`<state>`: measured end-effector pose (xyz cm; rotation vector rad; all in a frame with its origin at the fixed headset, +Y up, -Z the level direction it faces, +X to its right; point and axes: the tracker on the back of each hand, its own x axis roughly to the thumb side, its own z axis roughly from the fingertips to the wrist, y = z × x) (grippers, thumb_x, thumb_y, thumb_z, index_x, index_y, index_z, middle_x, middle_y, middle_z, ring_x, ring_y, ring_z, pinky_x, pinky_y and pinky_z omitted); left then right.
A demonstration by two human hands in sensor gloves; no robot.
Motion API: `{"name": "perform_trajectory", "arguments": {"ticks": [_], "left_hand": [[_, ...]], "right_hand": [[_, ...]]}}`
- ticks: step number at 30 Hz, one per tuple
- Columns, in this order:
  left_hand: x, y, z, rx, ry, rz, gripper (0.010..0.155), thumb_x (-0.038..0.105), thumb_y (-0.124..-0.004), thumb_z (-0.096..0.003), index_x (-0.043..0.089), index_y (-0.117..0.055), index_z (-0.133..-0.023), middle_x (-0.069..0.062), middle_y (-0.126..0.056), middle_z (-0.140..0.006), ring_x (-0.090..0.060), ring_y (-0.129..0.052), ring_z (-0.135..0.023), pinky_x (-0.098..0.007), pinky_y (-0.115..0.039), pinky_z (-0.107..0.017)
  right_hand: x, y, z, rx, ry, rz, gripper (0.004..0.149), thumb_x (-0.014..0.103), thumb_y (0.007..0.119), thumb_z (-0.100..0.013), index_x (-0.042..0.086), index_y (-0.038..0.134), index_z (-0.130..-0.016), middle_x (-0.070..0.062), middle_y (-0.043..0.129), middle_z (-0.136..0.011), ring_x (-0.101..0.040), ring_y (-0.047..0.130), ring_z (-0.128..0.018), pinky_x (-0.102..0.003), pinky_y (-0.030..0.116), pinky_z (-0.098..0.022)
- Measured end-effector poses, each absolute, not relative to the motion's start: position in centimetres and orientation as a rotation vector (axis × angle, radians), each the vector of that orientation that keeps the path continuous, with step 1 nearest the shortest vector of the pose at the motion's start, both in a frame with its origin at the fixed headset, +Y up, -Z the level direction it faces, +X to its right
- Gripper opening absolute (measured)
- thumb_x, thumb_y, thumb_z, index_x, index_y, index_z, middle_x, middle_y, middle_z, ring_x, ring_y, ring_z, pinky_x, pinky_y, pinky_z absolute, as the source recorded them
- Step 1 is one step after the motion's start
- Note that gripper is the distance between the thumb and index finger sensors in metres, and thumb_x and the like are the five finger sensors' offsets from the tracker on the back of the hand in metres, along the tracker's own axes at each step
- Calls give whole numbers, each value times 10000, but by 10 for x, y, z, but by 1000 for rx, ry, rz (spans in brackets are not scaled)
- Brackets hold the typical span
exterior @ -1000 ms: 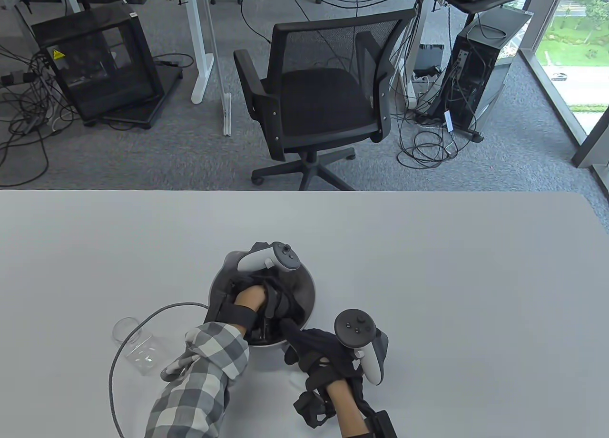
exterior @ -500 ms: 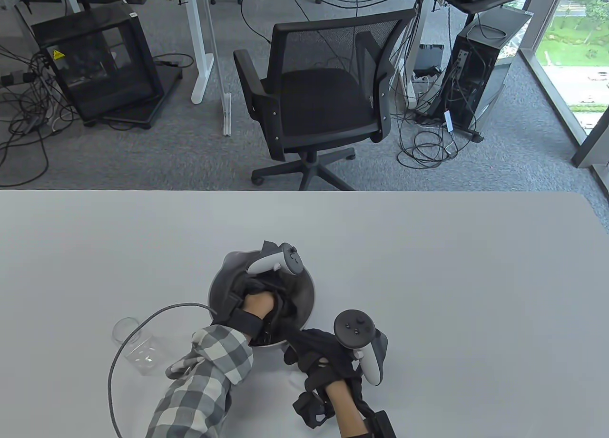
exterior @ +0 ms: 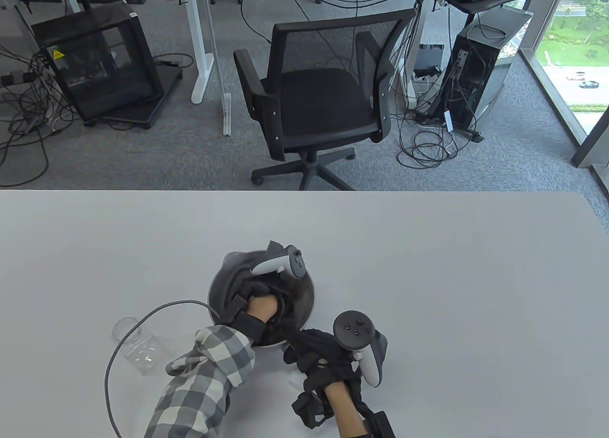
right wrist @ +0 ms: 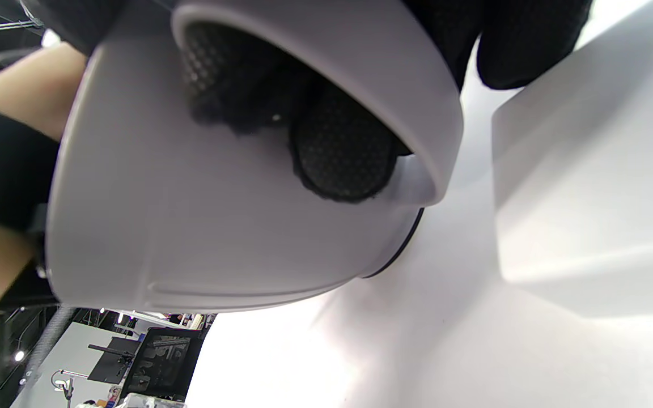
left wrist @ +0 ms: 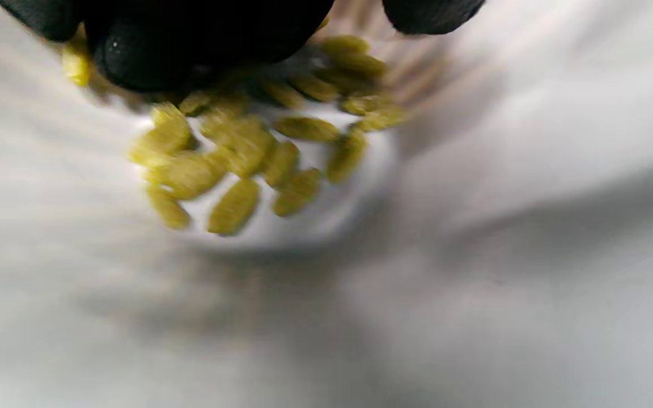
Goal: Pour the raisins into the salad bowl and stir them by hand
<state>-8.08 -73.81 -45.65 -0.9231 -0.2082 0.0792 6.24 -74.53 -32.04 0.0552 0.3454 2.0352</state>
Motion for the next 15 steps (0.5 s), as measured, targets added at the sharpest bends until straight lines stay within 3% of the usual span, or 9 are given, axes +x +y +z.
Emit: {"name": "perform_trajectory", "arguments": {"ticks": [2,4,6,8,10,12,13,14,15], "left_hand": [[-81,-739,-456,-957,-252,103,508,427,-689,-540,69,-685,-900,-229,-582,-979,-602,-667,-797,-761,-503,-642],[-79,-742,-454,-1028,-359,174,445,445,-725,-504,115,-801,-794,-126,-711,-927,-528,-707,-784,-712,-538,-657],[-79,-749,-452,-1143,-434,335,391,359,-757,-486,47,-908,-667,-222,-873,-805,-504,-884,-669,-676,-721,-575],[-85,-749,-455,-1133,-379,372,396,349,-800,-477,23,-1003,-576,-266,-986,-709,-524,-968,-584,-686,-781,-515],[-85,-747,-454,-1093,-301,309,438,342,-806,-510,-22,-1045,-557,-301,-1038,-674,-558,-995,-553,-709,-795,-472],[-84,-739,-454,-982,-205,141,547,352,-786,-543,-123,-1022,-677,-378,-1006,-689,-660,-965,-556,-783,-752,-446],[-84,-734,-454,-960,-149,51,585,378,-754,-565,-130,-910,-810,-458,-872,-794,-718,-879,-610,-818,-689,-466],[-84,-731,-454,-930,-122,-7,673,399,-735,-581,-133,-675,-988,-531,-597,-924,-713,-814,-679,-815,-649,-519],[-83,-732,-454,-904,-136,-8,682,404,-725,-578,-108,-584,-1006,-518,-543,-918,-697,-791,-690,-808,-634,-530]], "right_hand": [[62,-745,-321,54,345,2035,683,697,575,-525,75,846,-446,-71,977,-581,-323,850,-738,-630,622,-593],[62,-745,-321,56,342,2041,684,698,570,-527,78,846,-445,-67,978,-580,-321,854,-735,-628,626,-592],[62,-745,-321,53,335,2046,684,696,571,-527,76,847,-443,-68,980,-578,-321,856,-733,-629,628,-590],[62,-745,-321,55,333,2048,683,696,572,-527,76,847,-443,-66,980,-579,-320,856,-733,-628,626,-591],[63,-745,-321,51,328,2050,685,698,569,-526,77,845,-443,-64,978,-580,-317,855,-736,-626,628,-592],[63,-745,-321,51,330,2049,684,697,569,-527,76,844,-444,-65,977,-581,-316,854,-737,-627,626,-592],[63,-746,-321,50,328,2048,685,698,569,-527,77,845,-444,-65,977,-582,-316,854,-737,-626,627,-592],[63,-746,-321,49,328,2046,684,697,569,-528,77,844,-444,-65,977,-582,-317,853,-738,-625,626,-594],[63,-746,-321,50,329,2047,684,697,569,-528,76,844,-444,-65,977,-582,-318,853,-737,-627,625,-594]]}}
